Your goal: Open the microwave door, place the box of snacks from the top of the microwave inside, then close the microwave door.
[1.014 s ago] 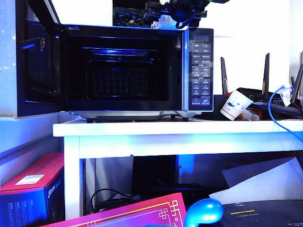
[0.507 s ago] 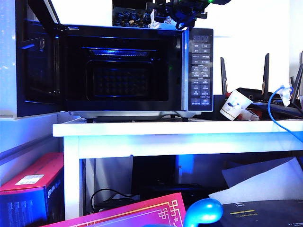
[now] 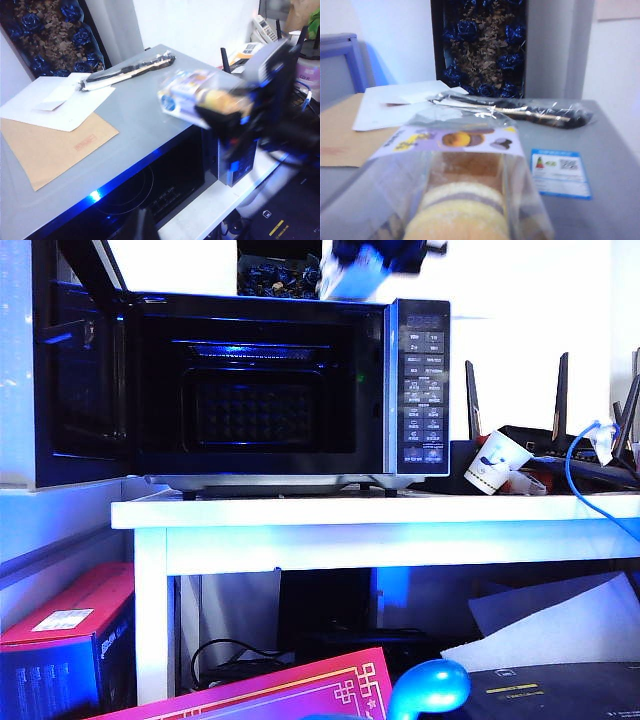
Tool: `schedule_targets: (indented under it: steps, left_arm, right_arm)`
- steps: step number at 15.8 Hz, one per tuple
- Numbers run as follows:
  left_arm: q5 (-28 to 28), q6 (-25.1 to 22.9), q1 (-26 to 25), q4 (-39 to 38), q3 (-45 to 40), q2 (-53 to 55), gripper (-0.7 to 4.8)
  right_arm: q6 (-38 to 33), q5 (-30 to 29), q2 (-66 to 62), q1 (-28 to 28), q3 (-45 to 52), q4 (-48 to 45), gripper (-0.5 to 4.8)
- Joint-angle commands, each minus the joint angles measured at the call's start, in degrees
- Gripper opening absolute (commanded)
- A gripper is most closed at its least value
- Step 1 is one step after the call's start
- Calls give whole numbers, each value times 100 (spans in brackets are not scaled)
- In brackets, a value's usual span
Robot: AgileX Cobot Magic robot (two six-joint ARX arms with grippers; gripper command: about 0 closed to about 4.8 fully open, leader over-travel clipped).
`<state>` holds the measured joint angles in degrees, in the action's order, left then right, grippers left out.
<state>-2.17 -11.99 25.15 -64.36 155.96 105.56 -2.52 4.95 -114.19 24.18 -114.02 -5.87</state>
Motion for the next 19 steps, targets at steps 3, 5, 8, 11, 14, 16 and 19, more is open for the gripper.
schedule_targets:
  steps: [3,5,8,11,14,16,19]
  left_arm:
    - [2,-2,7,9,20,-31,-6]
    - [0,0,7,7,20,-31,-6]
    - [0,-2,7,9,22,-31,-6]
    - [2,-2,7,20,20,-31,-6]
    - [0,0,7,63,22,-31,-6]
    - [0,2,7,59,22,-31,-6]
    - [0,2,7,52,20,-31,-6]
  right_arm:
    - [310,-586,612,11,-44,472,242]
    - [356,-1141,813,11,-42,807,242]
    - [407,-2514,876,11,-42,1043,242]
    - [437,-2953,872,13,-31,1255,242]
    - [584,-2988,704,13,-17,1233,242]
    - [599,-3235,623,13,157,1187,242]
    - [601,-3220,623,52,678,920,242]
